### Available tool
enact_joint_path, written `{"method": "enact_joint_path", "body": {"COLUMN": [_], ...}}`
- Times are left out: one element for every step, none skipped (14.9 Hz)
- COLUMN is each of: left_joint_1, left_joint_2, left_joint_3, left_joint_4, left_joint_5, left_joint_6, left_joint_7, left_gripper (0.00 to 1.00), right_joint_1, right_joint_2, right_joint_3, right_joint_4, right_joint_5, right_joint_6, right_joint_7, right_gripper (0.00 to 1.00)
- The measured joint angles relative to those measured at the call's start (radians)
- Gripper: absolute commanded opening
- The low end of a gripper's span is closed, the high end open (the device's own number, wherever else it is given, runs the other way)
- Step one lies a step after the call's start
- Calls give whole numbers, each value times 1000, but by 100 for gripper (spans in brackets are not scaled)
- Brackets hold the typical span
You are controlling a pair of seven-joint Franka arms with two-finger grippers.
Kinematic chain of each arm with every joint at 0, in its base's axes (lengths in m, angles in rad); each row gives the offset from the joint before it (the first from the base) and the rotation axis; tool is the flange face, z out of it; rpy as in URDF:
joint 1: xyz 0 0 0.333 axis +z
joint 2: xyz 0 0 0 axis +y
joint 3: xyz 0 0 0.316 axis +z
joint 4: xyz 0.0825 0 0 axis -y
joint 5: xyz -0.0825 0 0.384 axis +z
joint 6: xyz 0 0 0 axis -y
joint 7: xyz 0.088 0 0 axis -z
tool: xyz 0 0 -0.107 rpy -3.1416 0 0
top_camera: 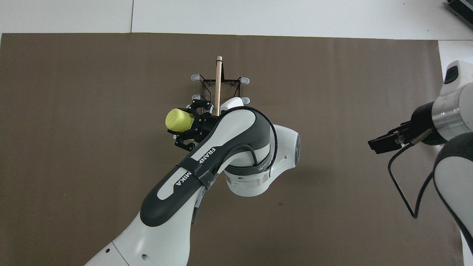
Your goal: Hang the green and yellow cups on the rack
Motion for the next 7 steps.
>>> {"method": "enact_joint_path", "body": {"left_joint_1": [-5, -10, -14, -16, -17, -17, -17], "left_joint_2": [0, 0, 0, 0, 0, 0, 0], "left_joint_3": [0, 0, 0, 0, 0, 0, 0], "left_joint_4": [0, 0, 0, 0, 0, 0, 0], "left_joint_5": [0, 0, 0, 0, 0, 0, 0], "left_joint_6": [0, 0, 0, 0, 0, 0, 0], "left_joint_7": [0, 0, 0, 0, 0, 0, 0], "left_gripper": [0, 0, 0, 0, 54, 100, 100], "right_joint_1": [15, 31, 47, 62, 78, 94, 111], "right_joint_2": [1, 6, 17, 29, 42, 52, 59], "right_joint_3": [-20, -43, -65, -82, -98, -114, -130], "right_joint_4": [2, 8, 23, 40, 54, 64, 71], "right_joint_5": [0, 0, 0, 0, 0, 0, 0], "right_joint_6": [9, 12, 12, 12, 12, 12, 12], "right_joint_7": [0, 0, 0, 0, 0, 0, 4], "right_gripper": [100, 100, 100, 100, 100, 100, 100]}}
